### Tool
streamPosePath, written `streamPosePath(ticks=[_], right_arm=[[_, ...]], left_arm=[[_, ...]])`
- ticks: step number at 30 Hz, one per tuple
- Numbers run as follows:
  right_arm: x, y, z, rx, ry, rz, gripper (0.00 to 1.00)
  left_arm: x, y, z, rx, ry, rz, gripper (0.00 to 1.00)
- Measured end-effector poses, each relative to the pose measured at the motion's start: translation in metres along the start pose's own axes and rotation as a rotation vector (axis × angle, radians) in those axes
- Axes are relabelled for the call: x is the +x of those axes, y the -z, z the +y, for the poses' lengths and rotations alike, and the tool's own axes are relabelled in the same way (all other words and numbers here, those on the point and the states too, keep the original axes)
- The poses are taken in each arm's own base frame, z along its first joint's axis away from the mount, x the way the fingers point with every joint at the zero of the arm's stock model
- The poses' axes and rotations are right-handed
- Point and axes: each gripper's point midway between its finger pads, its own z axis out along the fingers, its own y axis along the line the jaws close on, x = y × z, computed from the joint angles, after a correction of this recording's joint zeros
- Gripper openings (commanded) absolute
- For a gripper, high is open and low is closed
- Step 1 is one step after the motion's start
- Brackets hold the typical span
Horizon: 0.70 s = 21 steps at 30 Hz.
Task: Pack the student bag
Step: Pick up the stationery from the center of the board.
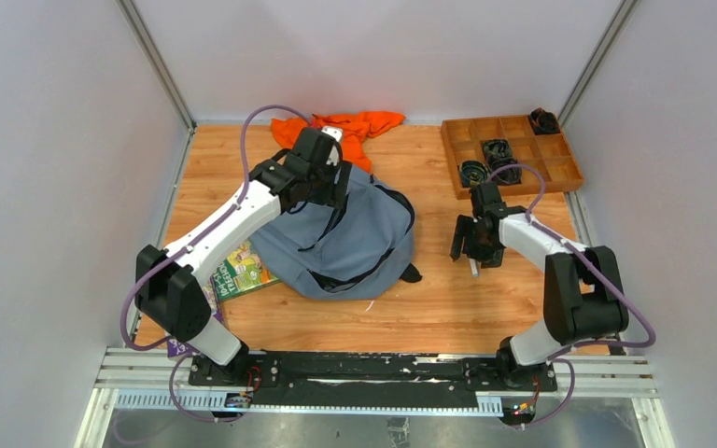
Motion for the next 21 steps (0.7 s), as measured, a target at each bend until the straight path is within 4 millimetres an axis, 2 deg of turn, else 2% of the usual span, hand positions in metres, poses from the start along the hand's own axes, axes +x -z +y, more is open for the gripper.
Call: streamPosePath(ticks=[6, 9, 12, 13, 21], right_arm=[[0.002, -0.012, -0.002, 0.018, 0.016, 0.032, 0.47], [-0.002, -0.014, -0.004, 0.031, 0.028, 0.029, 0.28], [-0.007, -0.016, -0.002, 0.025, 0.030, 0.014, 0.03], [-0.009, -0.016, 0.000, 0.020, 0.025, 0.010, 0.00], [-0.010, -0.014, 0.003, -0.003, 0.021, 0.000, 0.00]], left_arm=[[0.004, -0.003, 0.008, 0.001, 0.019, 0.016, 0.78], [0.008, -0.005, 0.008, 0.004, 0.017, 0.027, 0.78], [0.008, -0.005, 0.008, 0.004, 0.016, 0.027, 0.78], [0.008, -0.005, 0.009, 0.004, 0.016, 0.027, 0.78], [0.014, -0.009, 0.008, 0.007, 0.014, 0.046, 0.79]])
